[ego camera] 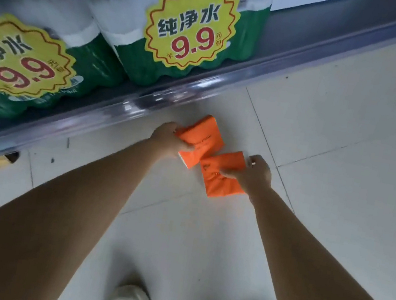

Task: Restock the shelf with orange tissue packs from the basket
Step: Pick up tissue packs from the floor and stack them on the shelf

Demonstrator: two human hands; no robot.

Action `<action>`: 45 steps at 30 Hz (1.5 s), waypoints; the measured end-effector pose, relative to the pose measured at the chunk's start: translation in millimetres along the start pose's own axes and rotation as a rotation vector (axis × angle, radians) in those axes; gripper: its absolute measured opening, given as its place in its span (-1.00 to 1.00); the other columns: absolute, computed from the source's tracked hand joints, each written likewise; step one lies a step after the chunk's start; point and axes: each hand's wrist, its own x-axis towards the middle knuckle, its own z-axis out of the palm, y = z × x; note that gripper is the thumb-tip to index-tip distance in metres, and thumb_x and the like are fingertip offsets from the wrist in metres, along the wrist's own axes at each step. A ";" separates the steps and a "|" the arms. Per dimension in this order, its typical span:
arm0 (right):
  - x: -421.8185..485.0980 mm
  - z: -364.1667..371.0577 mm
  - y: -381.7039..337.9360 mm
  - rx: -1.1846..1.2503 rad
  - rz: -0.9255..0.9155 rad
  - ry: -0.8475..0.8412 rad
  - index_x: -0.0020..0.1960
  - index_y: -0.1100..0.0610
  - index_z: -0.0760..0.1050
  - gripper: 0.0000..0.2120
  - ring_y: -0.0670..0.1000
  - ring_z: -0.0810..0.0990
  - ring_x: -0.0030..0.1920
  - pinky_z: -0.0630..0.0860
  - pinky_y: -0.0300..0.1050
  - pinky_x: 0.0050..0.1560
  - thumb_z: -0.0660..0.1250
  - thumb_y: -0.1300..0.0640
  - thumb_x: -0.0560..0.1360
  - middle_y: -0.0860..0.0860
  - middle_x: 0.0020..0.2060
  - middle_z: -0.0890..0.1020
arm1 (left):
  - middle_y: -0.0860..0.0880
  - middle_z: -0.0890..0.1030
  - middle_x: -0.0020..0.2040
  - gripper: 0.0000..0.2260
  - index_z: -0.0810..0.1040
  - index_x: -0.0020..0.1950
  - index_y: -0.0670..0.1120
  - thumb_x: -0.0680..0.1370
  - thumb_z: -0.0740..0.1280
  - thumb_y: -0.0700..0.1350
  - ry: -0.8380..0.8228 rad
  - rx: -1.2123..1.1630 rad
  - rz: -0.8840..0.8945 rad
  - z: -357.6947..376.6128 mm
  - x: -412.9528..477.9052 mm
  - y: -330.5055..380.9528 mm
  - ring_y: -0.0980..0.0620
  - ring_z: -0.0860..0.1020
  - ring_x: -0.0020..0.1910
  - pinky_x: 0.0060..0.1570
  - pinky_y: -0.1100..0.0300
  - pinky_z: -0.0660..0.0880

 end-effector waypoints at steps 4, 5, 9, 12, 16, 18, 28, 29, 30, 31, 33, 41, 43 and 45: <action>-20.7 -28.4 -26.0 0.080 -0.042 0.018 0.08 0.06 0.40 -0.39 0.01 0.48 -0.16 0.33 -0.23 -0.33 0.65 0.11 0.15 -0.12 -0.22 0.47 | -0.14 0.52 0.06 -0.53 0.50 0.22 -0.20 0.35 0.52 -0.33 -0.024 -0.205 0.022 -18.6 -33.8 26.6 -0.17 0.58 0.10 0.11 -0.13 0.55; -29.8 -39.0 -32.4 0.099 -0.046 0.023 0.11 0.05 0.42 -0.37 0.00 0.48 -0.14 0.35 -0.22 -0.25 0.64 0.12 0.15 -0.10 -0.18 0.48 | -0.14 0.51 0.09 -0.52 0.48 0.24 -0.19 0.36 0.50 -0.36 -0.037 -0.241 0.018 -23.4 -46.1 35.4 -0.16 0.58 0.09 0.07 -0.13 0.57; -77.1 -98.8 -60.2 0.092 -0.088 -0.093 -0.16 0.18 0.54 -0.59 0.01 0.48 -0.24 0.37 -0.19 -0.23 0.65 0.20 0.09 0.01 -0.28 0.55 | -0.12 0.62 -0.08 -0.70 0.52 -0.01 -0.05 0.35 0.48 -0.30 -0.091 -0.342 -0.014 -53.8 -102.4 70.5 -0.04 0.59 -0.18 -0.21 0.12 0.58; -123.8 -168.9 -87.5 0.128 -0.062 -0.247 -0.13 0.27 0.62 -0.56 0.06 0.64 -0.19 0.53 -0.10 -0.12 0.65 0.25 0.04 0.10 -0.24 0.68 | -0.02 0.60 -0.32 -0.83 0.54 -0.15 -0.06 0.36 0.48 -0.24 -0.149 -0.332 0.046 -93.9 -156.5 106.4 0.05 0.53 -0.35 -0.31 0.23 0.49; -200.9 -279.1 -152.0 0.189 -0.033 -0.522 0.11 0.24 0.61 -0.53 0.18 0.68 0.00 0.59 0.02 0.08 0.55 0.31 0.20 0.20 -0.03 0.70 | -0.02 0.54 -0.39 -0.78 0.58 -0.14 -0.08 0.28 0.51 -0.24 -0.195 -0.411 0.122 -165.9 -249.1 179.4 0.06 0.48 -0.39 -0.34 0.23 0.41; -245.4 -335.5 -194.2 0.193 -0.055 -0.620 0.16 0.23 0.59 -0.57 0.18 0.67 0.03 0.60 -0.03 0.01 0.47 0.35 0.29 0.23 0.05 0.67 | -0.10 0.53 -0.31 -0.65 0.61 -0.04 -0.12 0.19 0.51 -0.19 -0.227 -0.450 0.172 -205.0 -303.8 223.9 0.01 0.48 -0.33 -0.32 0.20 0.40; -497.0 -561.2 -441.6 0.094 -0.467 -0.848 0.07 0.13 0.66 -0.65 0.17 0.63 0.05 0.46 -0.01 0.13 0.55 0.15 0.29 0.07 0.02 0.70 | -0.09 0.71 -0.08 -0.55 0.62 0.10 -0.02 0.24 0.62 -0.13 -0.206 -0.301 0.656 -436.3 -572.7 423.5 -0.03 0.67 -0.14 -0.19 0.14 0.60; -522.2 -571.0 -465.4 0.067 -0.522 -0.875 0.07 0.11 0.66 -0.65 0.13 0.64 0.06 0.48 -0.02 0.14 0.55 0.15 0.29 0.05 0.02 0.71 | -0.09 0.70 -0.09 -0.57 0.64 0.06 0.02 0.23 0.61 -0.08 -0.193 -0.267 0.710 -456.2 -595.9 436.1 -0.01 0.66 -0.15 -0.20 0.16 0.59; -543.9 -578.1 -487.9 0.041 -0.583 -0.885 0.08 0.10 0.66 -0.64 0.08 0.66 0.05 0.52 -0.05 0.12 0.55 0.14 0.29 0.04 0.03 0.70 | -0.08 0.70 -0.10 -0.58 0.65 0.05 0.03 0.22 0.59 -0.05 -0.172 -0.244 0.764 -474.3 -617.2 446.9 0.01 0.66 -0.17 -0.21 0.19 0.58; -568.0 -585.0 -513.3 0.026 -0.628 -0.878 0.10 0.10 0.65 -0.61 0.05 0.67 0.05 0.55 -0.06 0.10 0.56 0.13 0.28 0.06 0.04 0.70 | -0.07 0.70 -0.09 -0.57 0.64 0.07 0.02 0.23 0.58 -0.04 -0.146 -0.221 0.816 -494.8 -641.9 457.2 0.03 0.65 -0.16 -0.20 0.20 0.57; -608.4 -591.3 -554.5 0.030 -0.711 -0.825 0.12 0.12 0.63 -0.54 0.07 0.67 0.06 0.58 -0.04 0.08 0.59 0.13 0.24 0.11 0.07 0.68 | -0.14 0.68 -0.04 -0.57 0.62 0.14 -0.01 0.29 0.58 -0.04 -0.089 -0.181 0.905 -528.2 -682.2 469.1 0.01 0.64 -0.12 -0.17 0.18 0.57; -688.7 -577.2 -652.1 0.023 -0.911 -0.778 0.25 0.16 0.55 -0.55 0.21 0.57 0.22 0.53 0.13 0.17 0.49 0.18 0.38 0.20 0.23 0.58 | -0.11 0.66 -0.04 -0.58 0.56 0.21 -0.08 0.37 0.51 -0.19 0.112 -0.096 1.016 -639.2 -765.4 478.4 0.02 0.66 -0.19 -0.18 0.15 0.60; -696.9 -566.1 -670.2 0.011 -0.930 -0.779 0.30 0.20 0.49 -0.53 0.24 0.54 0.25 0.49 0.18 0.22 0.46 0.21 0.41 0.23 0.25 0.56 | -0.06 0.63 0.05 -0.58 0.54 0.24 -0.04 0.41 0.50 -0.22 0.187 -0.060 1.005 -660.9 -772.3 473.5 0.01 0.67 -0.17 -0.18 0.21 0.60; -699.7 -553.6 -686.4 0.023 -0.952 -0.728 0.29 0.19 0.50 -0.56 0.22 0.56 0.23 0.52 0.16 0.20 0.44 0.21 0.43 0.22 0.23 0.58 | 0.05 0.63 0.03 -0.64 0.57 0.17 0.01 0.42 0.49 -0.24 0.251 -0.045 1.011 -682.5 -773.9 466.9 0.04 0.67 -0.16 -0.19 0.23 0.59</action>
